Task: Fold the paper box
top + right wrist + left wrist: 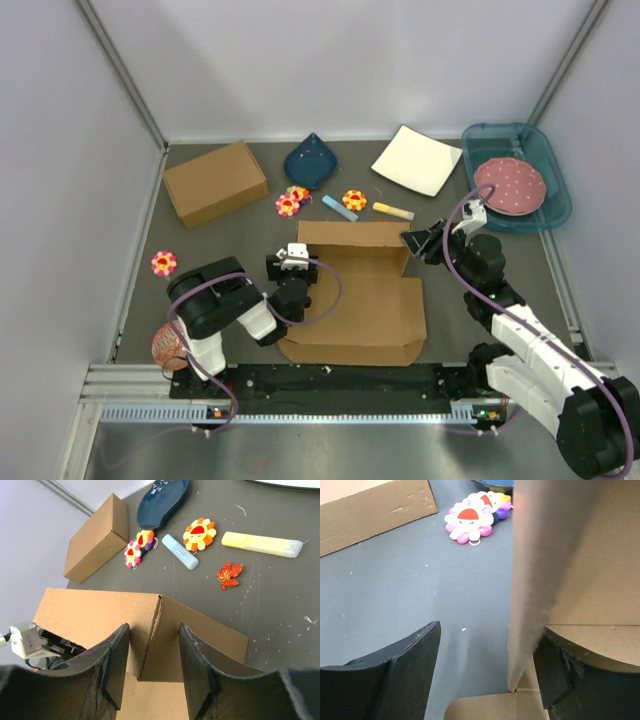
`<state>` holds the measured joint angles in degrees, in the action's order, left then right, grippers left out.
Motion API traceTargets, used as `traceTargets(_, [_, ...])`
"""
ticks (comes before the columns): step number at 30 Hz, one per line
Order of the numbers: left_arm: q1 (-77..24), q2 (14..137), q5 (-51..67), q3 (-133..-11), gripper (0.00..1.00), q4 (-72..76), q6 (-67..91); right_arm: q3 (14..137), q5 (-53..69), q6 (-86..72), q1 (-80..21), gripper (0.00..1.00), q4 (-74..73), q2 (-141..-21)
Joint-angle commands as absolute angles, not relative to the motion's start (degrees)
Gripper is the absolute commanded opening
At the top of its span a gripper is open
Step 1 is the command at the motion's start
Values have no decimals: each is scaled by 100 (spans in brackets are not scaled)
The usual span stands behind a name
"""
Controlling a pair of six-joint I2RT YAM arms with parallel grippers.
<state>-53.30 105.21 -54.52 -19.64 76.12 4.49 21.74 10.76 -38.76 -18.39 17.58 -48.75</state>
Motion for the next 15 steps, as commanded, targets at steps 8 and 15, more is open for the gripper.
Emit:
traceTargets(8, [-5361, 9387, -5326, -1643, 75, 8210, 975, 2092, 1028, -3735, -1925, 43, 1336, -4843])
traceTargets(15, [-5396, 9335, -5037, -1363, 80, 8648, 835, 2092, 1028, -3727, -1925, 43, 1318, -4843])
